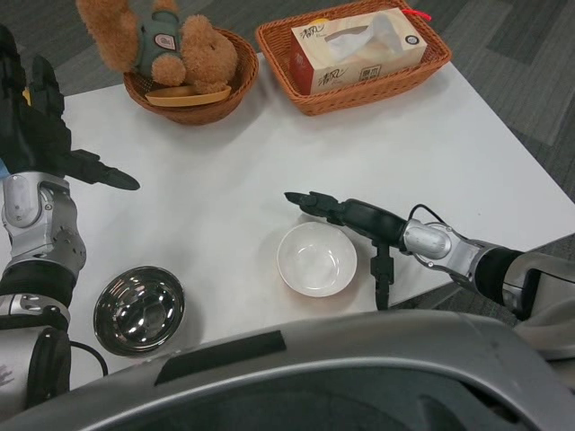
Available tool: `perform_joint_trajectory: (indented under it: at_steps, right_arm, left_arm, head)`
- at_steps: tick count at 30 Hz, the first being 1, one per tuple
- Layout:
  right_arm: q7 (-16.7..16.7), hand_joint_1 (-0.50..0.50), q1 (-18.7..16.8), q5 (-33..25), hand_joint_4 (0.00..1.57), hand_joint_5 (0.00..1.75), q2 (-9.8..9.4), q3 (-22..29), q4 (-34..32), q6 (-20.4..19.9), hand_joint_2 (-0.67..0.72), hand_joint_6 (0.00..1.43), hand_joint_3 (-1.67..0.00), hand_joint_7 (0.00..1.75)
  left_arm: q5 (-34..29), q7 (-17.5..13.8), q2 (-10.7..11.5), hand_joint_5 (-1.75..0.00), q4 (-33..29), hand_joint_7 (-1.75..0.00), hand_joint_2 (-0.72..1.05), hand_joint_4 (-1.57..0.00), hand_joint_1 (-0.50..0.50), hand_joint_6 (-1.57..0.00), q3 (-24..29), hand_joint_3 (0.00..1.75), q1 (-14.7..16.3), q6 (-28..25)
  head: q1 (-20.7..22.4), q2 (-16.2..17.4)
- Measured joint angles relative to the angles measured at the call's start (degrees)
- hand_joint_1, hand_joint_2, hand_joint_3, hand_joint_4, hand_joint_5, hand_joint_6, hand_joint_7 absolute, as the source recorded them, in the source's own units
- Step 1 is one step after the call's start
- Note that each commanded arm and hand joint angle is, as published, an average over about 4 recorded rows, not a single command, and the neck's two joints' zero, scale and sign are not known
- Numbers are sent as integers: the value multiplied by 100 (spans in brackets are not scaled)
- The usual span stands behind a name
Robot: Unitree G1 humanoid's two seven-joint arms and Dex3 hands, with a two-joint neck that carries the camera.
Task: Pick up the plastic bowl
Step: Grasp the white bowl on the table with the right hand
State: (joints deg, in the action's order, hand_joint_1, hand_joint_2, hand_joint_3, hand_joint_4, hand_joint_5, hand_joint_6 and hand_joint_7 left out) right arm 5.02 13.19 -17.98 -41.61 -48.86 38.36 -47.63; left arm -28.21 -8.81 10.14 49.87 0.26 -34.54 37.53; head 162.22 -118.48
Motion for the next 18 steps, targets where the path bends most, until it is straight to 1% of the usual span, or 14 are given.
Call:
perform_joint_trajectory:
  at_steps: [4, 6, 10, 14, 18]
  right_arm:
    - [46, -42, 1, 132, 0, 0, 129, 12, 1, 0, 22, 0, -16, 0]
    - [63, -42, 2, 220, 0, 0, 156, 30, 0, 0, 19, 0, -16, 0]
    - [67, -42, 3, 480, 0, 0, 232, 124, -5, 2, 14, 0, -24, 0]
    - [68, -42, 4, 636, 0, 0, 303, 201, -11, 3, 9, 0, -24, 0]
    - [69, -46, 5, 652, 0, 0, 346, 220, -11, 2, 8, 0, -24, 0]
  left_arm:
    - [0, -3, 6, 0, 128, 0, -55, 0, -50, 0, -8, 0, -104, -4]
    - [0, -5, 19, 0, 175, 0, -55, 0, -50, 0, -13, 0, -133, -5]
    - [0, -6, 62, 0, 226, 0, -55, 0, -50, 0, -33, 0, -160, -7]
    - [-4, -7, 132, 0, 253, 0, -55, 0, -50, 0, -72, 0, -175, -7]
    - [-13, -8, 139, 0, 282, 0, -55, 0, -50, 0, -95, 0, -175, -7]
  head:
    - [-61, 25]
    - [-85, 39]
    - [-118, 87]
    - [-102, 114]
    - [-77, 107]
